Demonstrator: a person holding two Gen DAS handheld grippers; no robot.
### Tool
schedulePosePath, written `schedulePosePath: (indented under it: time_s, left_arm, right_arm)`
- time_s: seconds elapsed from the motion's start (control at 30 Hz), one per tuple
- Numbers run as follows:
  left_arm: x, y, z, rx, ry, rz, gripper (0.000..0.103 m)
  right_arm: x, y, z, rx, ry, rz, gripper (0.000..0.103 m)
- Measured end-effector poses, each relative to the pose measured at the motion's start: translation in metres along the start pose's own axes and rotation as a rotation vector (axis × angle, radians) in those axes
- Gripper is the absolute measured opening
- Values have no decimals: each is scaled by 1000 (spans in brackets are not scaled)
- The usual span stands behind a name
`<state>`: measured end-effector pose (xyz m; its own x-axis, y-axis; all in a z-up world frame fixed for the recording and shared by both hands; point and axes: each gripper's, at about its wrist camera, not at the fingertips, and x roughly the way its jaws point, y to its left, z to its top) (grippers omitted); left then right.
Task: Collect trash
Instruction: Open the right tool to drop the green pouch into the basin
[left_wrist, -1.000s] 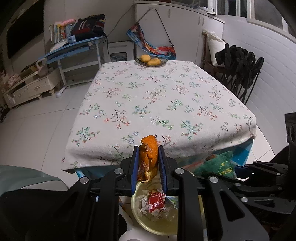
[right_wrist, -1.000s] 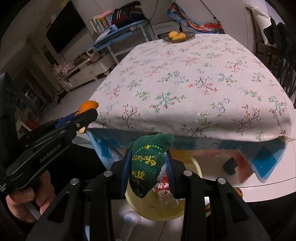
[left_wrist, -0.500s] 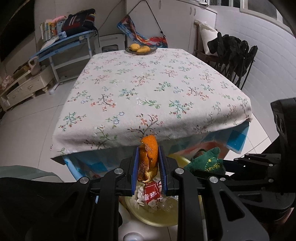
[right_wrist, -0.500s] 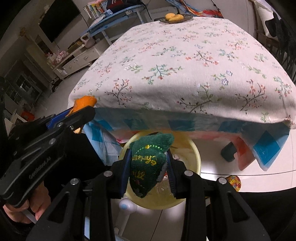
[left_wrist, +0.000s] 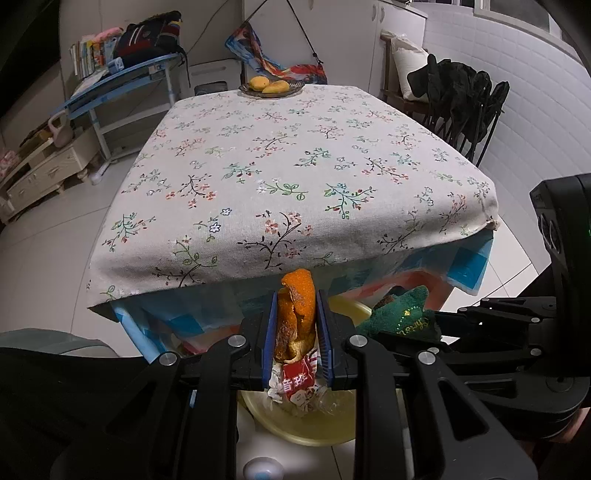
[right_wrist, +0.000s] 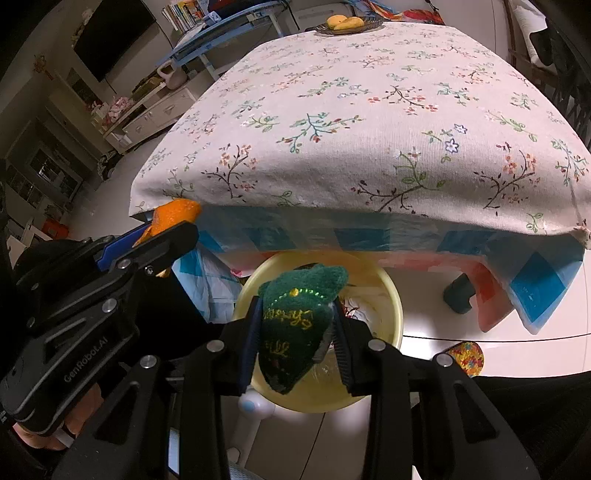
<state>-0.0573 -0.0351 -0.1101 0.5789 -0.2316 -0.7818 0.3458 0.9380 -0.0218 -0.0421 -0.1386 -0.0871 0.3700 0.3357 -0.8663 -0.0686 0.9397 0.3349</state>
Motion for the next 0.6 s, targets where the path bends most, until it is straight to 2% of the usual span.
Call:
schedulePosePath:
  time_s: [0.13, 0.2, 0.43, 0.6]
  left_arm:
    - [2, 0, 0, -4, 4, 1, 19]
    - [3, 0, 0, -4, 11, 4, 19]
    - [6, 0, -1, -9, 20, 10, 19]
    - [9, -3, -2, 0, 38, 0, 22]
  right_arm:
    - [0, 0, 0, 0, 2, 0, 37]
    - [2, 1, 1, 2, 10, 0, 52]
    - [-3, -4, 1, 39, -8, -13, 57]
    - [-15, -14, 4, 93, -75, -40, 64]
